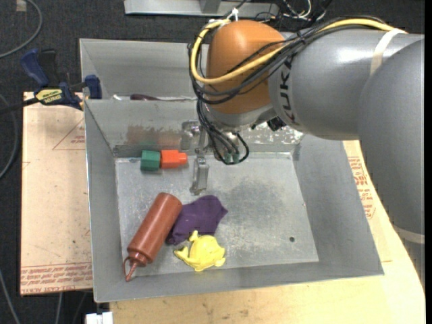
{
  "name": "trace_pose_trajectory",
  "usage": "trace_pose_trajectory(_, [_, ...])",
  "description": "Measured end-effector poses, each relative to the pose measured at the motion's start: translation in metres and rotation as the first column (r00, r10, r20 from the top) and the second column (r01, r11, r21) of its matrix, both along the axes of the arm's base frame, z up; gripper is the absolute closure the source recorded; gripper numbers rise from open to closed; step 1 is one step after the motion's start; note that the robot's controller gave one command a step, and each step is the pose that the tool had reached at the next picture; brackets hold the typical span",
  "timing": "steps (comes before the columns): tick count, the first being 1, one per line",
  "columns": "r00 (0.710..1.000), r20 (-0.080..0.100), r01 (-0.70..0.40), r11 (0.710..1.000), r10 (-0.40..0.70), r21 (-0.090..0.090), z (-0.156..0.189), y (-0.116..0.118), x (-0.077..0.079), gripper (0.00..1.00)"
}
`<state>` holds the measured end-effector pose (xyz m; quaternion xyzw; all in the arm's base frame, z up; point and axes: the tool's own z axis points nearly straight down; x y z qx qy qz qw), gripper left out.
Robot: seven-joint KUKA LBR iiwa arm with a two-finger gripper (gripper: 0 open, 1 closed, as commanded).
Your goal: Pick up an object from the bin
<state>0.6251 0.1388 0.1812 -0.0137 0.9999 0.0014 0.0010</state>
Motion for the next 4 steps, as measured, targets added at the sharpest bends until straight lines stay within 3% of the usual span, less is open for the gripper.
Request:
trace_pose_trajectory(1, [0.989,0.002,-0.145,0.989,0.145,-0.003,-0.058,-0.013,-0.027,0.0])
trace_pose_trajectory(2, [0.969,0.003,-0.247,0.969,0.247,0.002,-0.111,0.023,-0.092,1.0])
trace_pose_trajectory(3, [0.969,0.003,-0.247,0.969,0.247,0.002,-0.111,0.023,-0.092,1.0])
trace_pose_trajectory(4, [0.977,0.006,-0.215,0.977,0.215,0.003,-0.006,0.017,-0.092,1.0])
